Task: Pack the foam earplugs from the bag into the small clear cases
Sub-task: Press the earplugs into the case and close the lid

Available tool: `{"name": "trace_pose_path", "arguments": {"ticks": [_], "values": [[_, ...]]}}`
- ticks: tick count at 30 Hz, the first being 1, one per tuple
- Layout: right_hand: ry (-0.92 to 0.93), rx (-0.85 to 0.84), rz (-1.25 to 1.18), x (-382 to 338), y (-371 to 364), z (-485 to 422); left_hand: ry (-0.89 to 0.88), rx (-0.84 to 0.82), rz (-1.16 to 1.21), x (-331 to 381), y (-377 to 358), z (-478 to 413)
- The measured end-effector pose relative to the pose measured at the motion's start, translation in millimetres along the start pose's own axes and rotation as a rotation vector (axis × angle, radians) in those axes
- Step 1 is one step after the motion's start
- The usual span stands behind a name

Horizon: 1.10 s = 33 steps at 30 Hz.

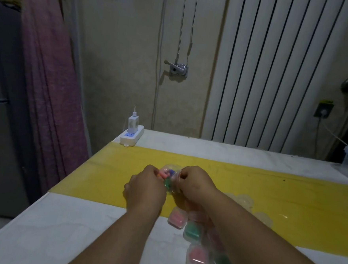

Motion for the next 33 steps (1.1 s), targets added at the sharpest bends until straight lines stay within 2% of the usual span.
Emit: {"name": "trace_pose_path", "arguments": {"ticks": [5, 12, 18, 24, 33], "values": [[0.023, -0.064, 0.061, -3.8, -9.9, -6.6, 0.017, -0.002, -0.003, -6.9, -8.7, -5.6], [-0.007, -0.017, 0.033, -1.5, -9.0, -13.7, 0.007, -0.008, -0.048, -4.4, -8.4, -4.6], [0.132, -0.112, 0.140, -15.1, -16.2, -7.0, -0.022, -0.009, -0.047, -2.9, -5.8, -2.9], [0.195, -0.160, 0.063, -21.8, -16.1, 1.7, -0.030, -0.019, -0.057, 1.1, -2.7, -1.0], [0.133, -0.062, 0.201, -16.8, -23.0, -4.3, -0.016, -0.023, -0.041, 3.1, 0.6, 1.2]]}}
Point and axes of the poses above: each hand's wrist, its own z-axis away from the middle knuckle, its own y-axis out of the back of the hand, x = y × z, the point moved 9 cm from there along -z, towards the middle knuckle, and after that the axes turned 11 degrees about -y, right-handed, at the moved point
